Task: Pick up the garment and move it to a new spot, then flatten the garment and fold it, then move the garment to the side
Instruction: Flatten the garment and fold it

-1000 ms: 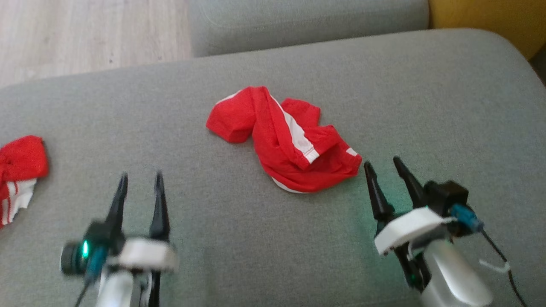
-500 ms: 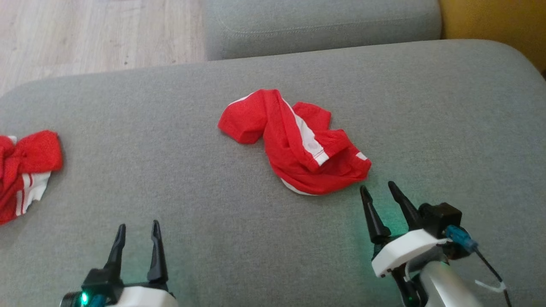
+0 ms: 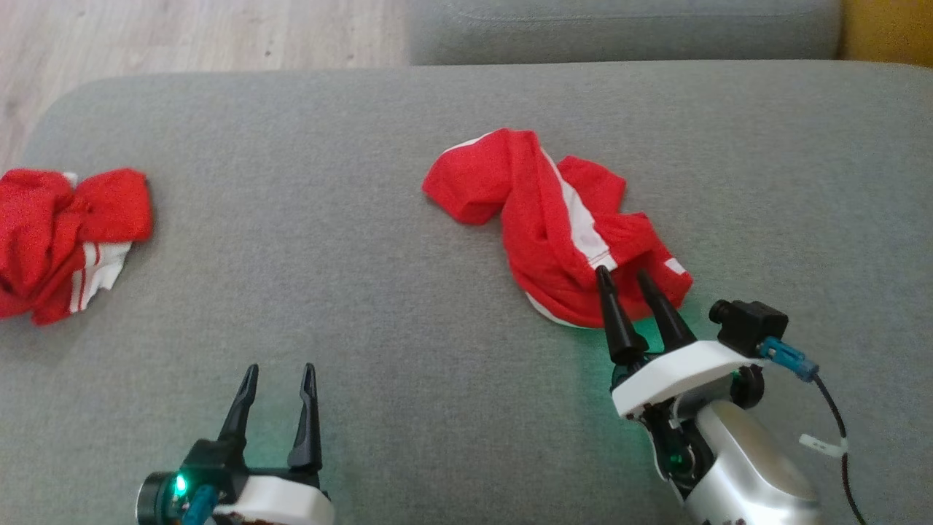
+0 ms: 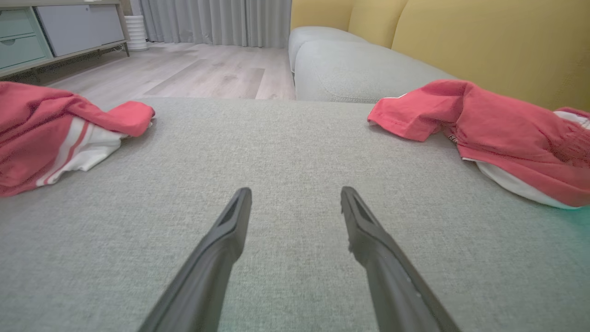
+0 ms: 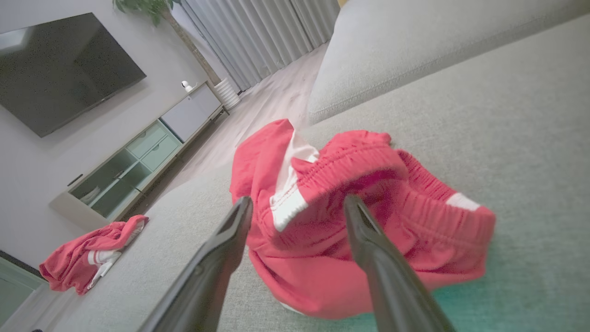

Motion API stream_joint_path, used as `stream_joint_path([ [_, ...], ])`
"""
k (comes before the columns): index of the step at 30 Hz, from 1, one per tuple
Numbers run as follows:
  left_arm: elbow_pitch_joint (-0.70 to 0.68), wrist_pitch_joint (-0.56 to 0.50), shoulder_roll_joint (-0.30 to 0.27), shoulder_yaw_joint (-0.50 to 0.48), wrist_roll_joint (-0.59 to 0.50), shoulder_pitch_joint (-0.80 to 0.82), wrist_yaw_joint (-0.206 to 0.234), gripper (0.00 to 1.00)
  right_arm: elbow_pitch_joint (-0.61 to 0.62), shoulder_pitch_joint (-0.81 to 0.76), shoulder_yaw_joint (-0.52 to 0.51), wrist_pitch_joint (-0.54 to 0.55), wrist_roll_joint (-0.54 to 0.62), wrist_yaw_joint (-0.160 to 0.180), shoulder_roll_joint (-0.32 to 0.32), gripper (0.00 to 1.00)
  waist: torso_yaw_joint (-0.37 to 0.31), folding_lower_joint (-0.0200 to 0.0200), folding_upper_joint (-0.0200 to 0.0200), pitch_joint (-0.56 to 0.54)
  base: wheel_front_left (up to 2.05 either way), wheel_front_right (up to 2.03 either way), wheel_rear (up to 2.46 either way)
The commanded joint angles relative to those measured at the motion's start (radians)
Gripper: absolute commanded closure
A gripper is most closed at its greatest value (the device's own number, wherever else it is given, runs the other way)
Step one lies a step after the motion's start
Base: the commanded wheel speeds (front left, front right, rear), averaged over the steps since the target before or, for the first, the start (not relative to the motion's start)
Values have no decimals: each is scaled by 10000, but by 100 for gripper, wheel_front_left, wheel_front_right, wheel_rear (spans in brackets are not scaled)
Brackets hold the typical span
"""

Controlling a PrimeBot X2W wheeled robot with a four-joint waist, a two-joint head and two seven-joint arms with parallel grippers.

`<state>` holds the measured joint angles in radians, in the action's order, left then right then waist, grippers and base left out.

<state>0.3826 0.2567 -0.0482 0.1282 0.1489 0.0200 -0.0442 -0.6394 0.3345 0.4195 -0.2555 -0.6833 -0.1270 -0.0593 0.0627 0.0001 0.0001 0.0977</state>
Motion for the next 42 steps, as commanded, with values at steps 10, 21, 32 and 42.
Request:
stream_joint_path([
  [10, -196, 51, -21, -61, -11, 552, 17, 0, 32, 848, 687, -63, -794, -37, 91, 0, 345, -1, -1, 376, 0, 0, 0],
  [21, -143, 51, -21, 570, 199, 711, 81, 0, 838, 1400, -361, -63, 240, -37, 91, 100, 633, -1, -1, 576, 0, 0, 0],
  [32, 141, 51, -20, 1699, 735, 604, 216, 0, 1364, 5996, 277, -63, 2282, -37, 91, 100, 1969, -1, -1, 182, 0, 0, 0],
  [42, 160, 51, -20, 1443, 779, 203, 319, 0, 1216, 5495, 2091, -63, 2212, -37, -454, 100, 1556, -1, -1, -40, 0, 0, 0],
])
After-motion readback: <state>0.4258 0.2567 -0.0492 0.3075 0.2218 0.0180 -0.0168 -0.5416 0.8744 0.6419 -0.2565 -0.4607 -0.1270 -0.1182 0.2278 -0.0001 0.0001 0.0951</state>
